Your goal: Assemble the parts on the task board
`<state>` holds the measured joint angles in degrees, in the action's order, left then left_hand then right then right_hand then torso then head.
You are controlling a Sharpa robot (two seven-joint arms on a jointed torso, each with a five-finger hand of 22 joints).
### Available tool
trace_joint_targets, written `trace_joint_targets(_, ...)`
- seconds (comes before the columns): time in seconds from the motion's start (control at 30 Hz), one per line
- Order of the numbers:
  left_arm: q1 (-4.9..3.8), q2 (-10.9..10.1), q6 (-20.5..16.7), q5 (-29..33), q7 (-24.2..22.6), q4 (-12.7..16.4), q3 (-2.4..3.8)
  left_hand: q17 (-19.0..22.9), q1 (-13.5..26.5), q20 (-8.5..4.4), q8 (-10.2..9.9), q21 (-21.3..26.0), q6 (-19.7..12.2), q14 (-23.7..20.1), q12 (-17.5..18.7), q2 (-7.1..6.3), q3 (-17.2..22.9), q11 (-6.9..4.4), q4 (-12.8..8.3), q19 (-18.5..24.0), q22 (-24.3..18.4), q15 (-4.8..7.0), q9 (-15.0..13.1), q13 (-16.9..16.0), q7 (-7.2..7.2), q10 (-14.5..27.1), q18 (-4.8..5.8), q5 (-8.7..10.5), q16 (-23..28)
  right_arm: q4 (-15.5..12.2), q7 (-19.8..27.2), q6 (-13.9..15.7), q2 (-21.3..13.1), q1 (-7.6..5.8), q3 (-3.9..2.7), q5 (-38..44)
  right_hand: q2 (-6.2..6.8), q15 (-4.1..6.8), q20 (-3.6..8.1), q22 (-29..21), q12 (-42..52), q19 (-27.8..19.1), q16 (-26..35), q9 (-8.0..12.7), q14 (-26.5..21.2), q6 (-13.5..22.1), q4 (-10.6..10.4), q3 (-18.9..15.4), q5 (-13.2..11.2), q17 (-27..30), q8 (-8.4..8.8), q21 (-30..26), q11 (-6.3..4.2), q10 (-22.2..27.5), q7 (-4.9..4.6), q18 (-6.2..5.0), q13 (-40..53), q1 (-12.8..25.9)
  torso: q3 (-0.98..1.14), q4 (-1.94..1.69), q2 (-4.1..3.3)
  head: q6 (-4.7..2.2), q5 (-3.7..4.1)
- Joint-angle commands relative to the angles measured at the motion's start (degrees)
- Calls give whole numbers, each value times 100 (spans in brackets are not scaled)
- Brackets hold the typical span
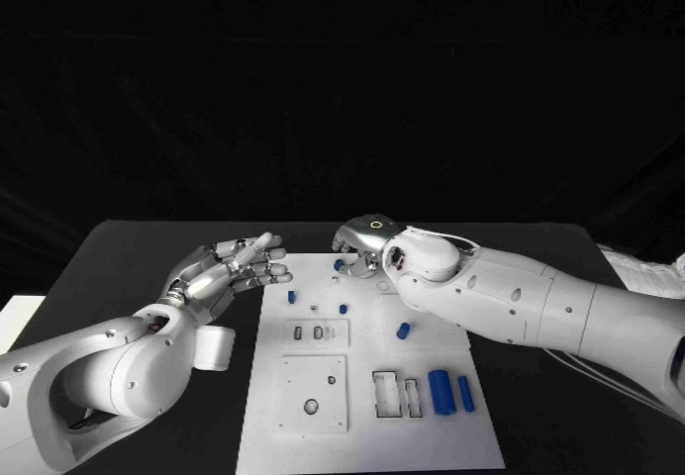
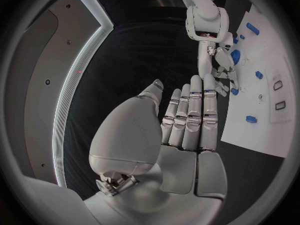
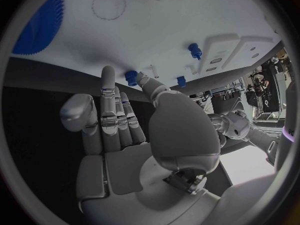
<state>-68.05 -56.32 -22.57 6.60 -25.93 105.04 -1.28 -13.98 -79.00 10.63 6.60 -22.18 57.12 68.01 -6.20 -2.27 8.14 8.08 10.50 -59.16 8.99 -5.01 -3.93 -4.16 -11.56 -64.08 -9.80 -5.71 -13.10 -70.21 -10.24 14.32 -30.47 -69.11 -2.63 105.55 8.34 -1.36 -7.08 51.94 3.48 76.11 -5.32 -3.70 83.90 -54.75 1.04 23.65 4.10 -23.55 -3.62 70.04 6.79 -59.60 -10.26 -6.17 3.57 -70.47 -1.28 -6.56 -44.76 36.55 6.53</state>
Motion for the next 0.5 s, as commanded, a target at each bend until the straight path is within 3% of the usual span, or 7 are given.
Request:
trace_joint_targets(0.03,-9,7,123,9,-7,3,5,-8,-48,30,-42,-28,1,-42,33,0,6,23,-38,18,-1,0,6,9,-30,17,-51,27,30,-53,-56,174,-31,1,3,84,42,-44,-21,-85,45,-38,56,-7,97,111,-126,-189,-25,-20,5,-60,17,115,-15,-105,6,-114,9,5,-4,-9,0)
trace_joint_targets(0.2,-9,0,131,9,-3,-4,5,-9,-47,31,-44,-28,0,-44,35,0,6,24,-38,19,-1,-1,6,9,-31,19,-51,27,32,-323,-27,447,-253,21,0,39,1,-15,-2,-49,241,19,93,-41,104,-46,-284,-290,38,-49,-46,-41,-33,-195,12,-95,55,-254,12,7,-4,-22,12)
trace_joint_targets(0.33,-9,-12,142,9,-3,-5,5,-12,-46,32,-51,-27,-3,-48,41,1,5,26,-40,22,-2,-3,7,10,-32,23,-50,27,38,-695,13,681,-650,33,-40,-211,-16,30,35,420,502,228,112,-70,102,-262,-375,-256,175,-68,-111,234,-113,-772,31,-10,163,-265,10,11,-4,-43,27)
trace_joint_targets(0.43,-9,-31,148,9,-2,-1,5,-12,-46,32,-51,-27,-3,-48,41,1,5,26,-40,22,-2,-3,7,10,-32,23,-50,27,38,-1018,28,743,-1061,28,-75,-688,134,88,86,762,743,373,116,-69,113,-331,-484,-341,257,-85,-117,447,-218,-1290,103,50,324,-172,7,26,0,-56,50)
trace_joint_targets(0.5,-9,-41,149,9,-2,0,5,-13,-46,33,-52,-27,-3,-49,42,1,5,26,-40,23,-2,-4,7,10,-32,23,-50,27,39,-1194,24,689,-1318,18,-91,-1081,233,137,131,962,979,454,118,-62,122,-329,-549,-462,446,-96,-108,571,-302,-1682,166,85,503,-123,4,41,1,-74,58)
